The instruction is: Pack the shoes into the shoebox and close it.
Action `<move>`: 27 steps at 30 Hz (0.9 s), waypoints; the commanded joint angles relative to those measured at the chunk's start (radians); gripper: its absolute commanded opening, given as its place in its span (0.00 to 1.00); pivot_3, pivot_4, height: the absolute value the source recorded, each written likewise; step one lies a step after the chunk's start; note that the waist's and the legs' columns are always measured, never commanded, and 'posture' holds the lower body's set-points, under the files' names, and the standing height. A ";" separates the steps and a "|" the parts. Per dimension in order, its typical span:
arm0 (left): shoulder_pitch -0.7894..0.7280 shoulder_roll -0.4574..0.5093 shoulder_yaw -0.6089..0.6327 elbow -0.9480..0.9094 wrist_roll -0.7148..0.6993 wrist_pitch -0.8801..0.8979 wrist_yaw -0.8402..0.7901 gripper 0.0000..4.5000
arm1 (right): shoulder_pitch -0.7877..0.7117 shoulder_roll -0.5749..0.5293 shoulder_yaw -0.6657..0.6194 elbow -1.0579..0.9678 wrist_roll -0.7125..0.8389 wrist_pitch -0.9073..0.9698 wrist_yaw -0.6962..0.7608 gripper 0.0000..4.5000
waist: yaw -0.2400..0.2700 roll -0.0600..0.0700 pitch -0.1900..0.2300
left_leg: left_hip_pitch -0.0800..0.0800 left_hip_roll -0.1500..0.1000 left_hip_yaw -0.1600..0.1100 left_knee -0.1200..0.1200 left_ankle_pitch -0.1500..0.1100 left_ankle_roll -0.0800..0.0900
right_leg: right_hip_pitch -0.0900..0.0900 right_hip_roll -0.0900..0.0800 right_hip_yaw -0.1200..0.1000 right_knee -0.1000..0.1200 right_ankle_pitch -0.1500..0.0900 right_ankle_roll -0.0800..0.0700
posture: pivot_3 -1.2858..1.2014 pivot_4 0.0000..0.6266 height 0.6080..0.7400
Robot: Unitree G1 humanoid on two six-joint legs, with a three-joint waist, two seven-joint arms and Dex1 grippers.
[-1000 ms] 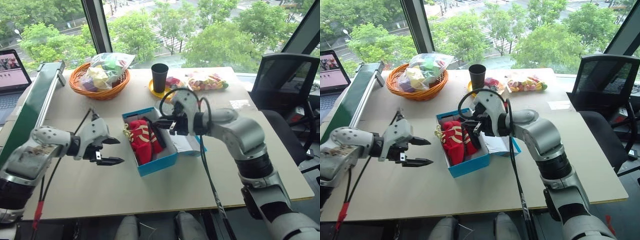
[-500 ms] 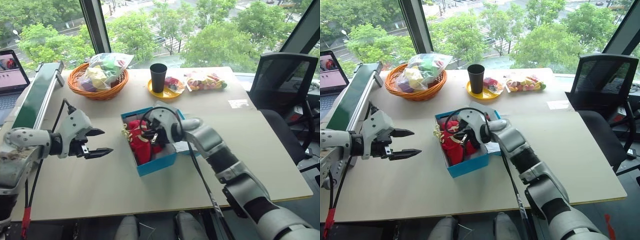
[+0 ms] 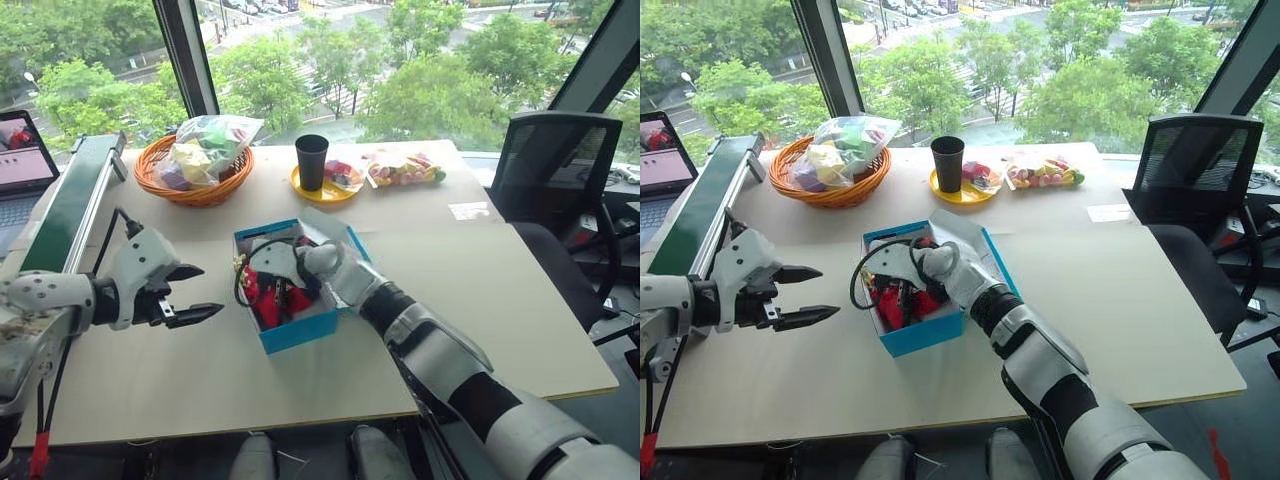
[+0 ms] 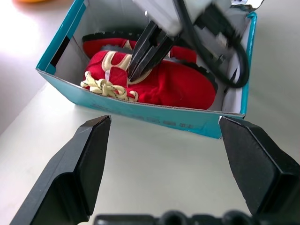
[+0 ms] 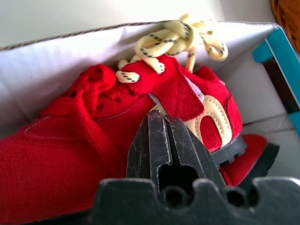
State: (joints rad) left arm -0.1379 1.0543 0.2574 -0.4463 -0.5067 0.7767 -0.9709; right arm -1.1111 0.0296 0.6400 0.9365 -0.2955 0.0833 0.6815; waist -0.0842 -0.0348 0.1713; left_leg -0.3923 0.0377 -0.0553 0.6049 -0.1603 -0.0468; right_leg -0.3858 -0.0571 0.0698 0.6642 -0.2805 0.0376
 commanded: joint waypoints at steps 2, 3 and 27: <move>-0.014 -0.002 0.013 -0.020 -0.012 -0.006 0.015 0.87 | 0.065 -0.030 0.107 0.125 -0.154 -0.013 0.006 0.01 | 0.000 0.001 -0.005 | 0.006 0.001 0.000 -0.001 0.000 0.000 | 0.002 0.000 0.000 0.000 -0.002 -0.002 | 0.52 0.24 1.00; -0.019 -0.002 0.003 -0.015 -0.012 -0.011 0.013 0.87 | 0.071 -0.044 0.127 0.113 -0.184 -0.027 0.014 0.01 | 0.001 0.002 -0.007 | 0.007 0.001 0.000 0.000 0.000 0.000 | 0.003 0.000 0.000 0.000 -0.003 -0.004 | 0.52 0.24 1.00; -0.275 -0.016 -0.245 0.220 0.077 -0.171 -0.137 0.87 | 0.285 -0.281 -0.639 -1.074 0.443 0.867 0.324 0.01 | 0.046 0.002 -0.007 | -0.029 -0.001 -0.002 0.005 -0.002 -0.003 | -0.022 0.000 -0.002 0.003 0.001 -0.006 | 0.52 0.24 1.00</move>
State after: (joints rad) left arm -0.3828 1.0286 0.0171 -0.2370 -0.4483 0.6411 -1.0837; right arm -0.8344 -0.2349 0.0922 -0.0158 0.0802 0.8762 1.0445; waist -0.0380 -0.0326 0.1643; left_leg -0.4215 0.0366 -0.0576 0.6095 -0.1624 -0.0501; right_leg -0.4080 -0.0573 0.0678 0.6662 -0.2792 0.0319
